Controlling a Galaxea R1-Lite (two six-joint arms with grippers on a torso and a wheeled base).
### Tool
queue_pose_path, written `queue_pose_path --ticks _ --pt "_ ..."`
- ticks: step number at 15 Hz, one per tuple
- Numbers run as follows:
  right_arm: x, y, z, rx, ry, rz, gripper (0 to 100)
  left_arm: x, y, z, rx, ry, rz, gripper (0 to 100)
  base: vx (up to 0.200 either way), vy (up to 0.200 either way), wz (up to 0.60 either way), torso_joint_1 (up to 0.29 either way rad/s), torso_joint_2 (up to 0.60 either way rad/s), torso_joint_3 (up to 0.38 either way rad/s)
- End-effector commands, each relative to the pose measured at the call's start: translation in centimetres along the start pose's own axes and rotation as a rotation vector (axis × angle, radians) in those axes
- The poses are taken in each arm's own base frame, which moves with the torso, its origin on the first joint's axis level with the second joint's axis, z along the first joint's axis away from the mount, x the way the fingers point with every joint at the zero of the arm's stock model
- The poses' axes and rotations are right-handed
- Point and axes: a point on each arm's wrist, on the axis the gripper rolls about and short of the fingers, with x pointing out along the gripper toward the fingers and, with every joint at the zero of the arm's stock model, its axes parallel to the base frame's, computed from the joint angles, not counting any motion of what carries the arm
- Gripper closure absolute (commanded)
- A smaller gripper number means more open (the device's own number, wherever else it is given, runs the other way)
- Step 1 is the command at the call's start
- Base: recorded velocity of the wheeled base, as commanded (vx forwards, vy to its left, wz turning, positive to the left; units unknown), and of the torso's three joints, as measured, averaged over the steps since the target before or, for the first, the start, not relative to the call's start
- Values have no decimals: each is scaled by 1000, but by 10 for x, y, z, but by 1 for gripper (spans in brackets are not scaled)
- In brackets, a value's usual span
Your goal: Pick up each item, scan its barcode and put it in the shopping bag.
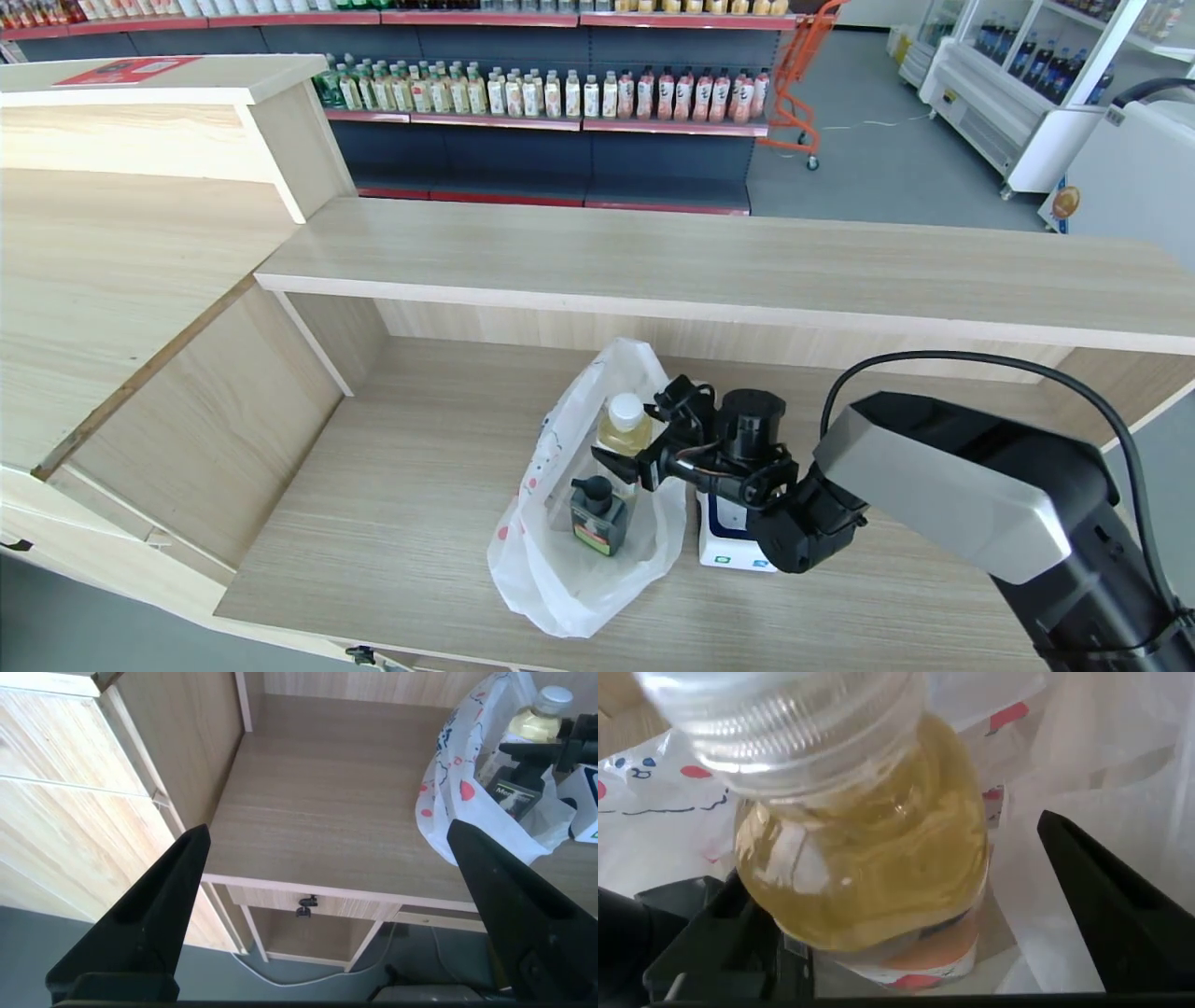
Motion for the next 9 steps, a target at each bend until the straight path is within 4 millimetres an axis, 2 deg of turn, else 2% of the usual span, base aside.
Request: queue_pose_path --ticks 1,4,7,9 --pt "0 0 3 18 -4 1 0 0 0 0 -1 -1 0 0 0 0 0 0 0 0" --pt "-22 -1 47 228 -45 -10 0 0 0 0 -1 -1 0 0 0 0 0 0 0 0" --pt "-68 -2 85 468 28 -49 0 0 0 0 -1 -1 0 0 0 0 0 0 0 0" --pt "-102 -2 104 514 81 -85 0 0 0 0 -1 -1 0 0 0 0 0 0 0 0"
